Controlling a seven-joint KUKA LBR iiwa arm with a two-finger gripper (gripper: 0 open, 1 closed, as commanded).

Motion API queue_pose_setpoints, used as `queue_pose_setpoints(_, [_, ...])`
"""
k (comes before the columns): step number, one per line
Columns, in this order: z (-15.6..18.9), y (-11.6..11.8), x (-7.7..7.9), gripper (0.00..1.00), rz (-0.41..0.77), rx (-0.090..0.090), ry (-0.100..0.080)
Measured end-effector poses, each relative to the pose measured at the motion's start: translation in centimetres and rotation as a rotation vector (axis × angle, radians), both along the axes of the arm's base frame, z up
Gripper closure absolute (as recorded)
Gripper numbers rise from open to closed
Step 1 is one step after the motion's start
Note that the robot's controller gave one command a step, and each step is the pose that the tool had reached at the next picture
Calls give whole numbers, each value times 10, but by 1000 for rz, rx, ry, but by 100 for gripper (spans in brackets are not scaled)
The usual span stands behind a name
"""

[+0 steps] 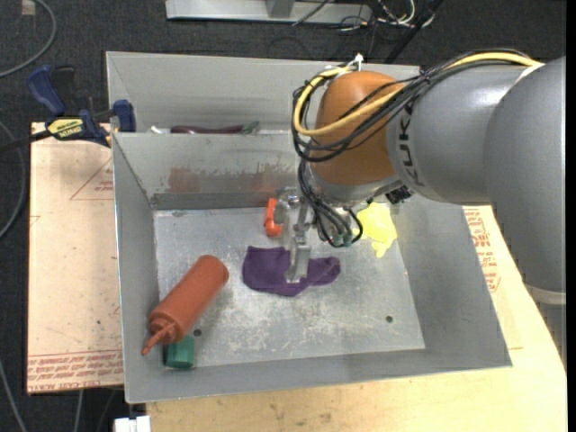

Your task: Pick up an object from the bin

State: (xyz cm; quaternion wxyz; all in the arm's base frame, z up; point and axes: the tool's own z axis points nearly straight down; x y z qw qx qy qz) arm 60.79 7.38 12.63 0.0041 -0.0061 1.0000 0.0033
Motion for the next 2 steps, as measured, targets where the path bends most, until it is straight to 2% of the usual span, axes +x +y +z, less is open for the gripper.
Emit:
queue_pose_setpoints(1, [-30,12,-7,0,173,3,-1])
queue_pose_setpoints(2, [-56,18,-25,100,514,-3,-5])
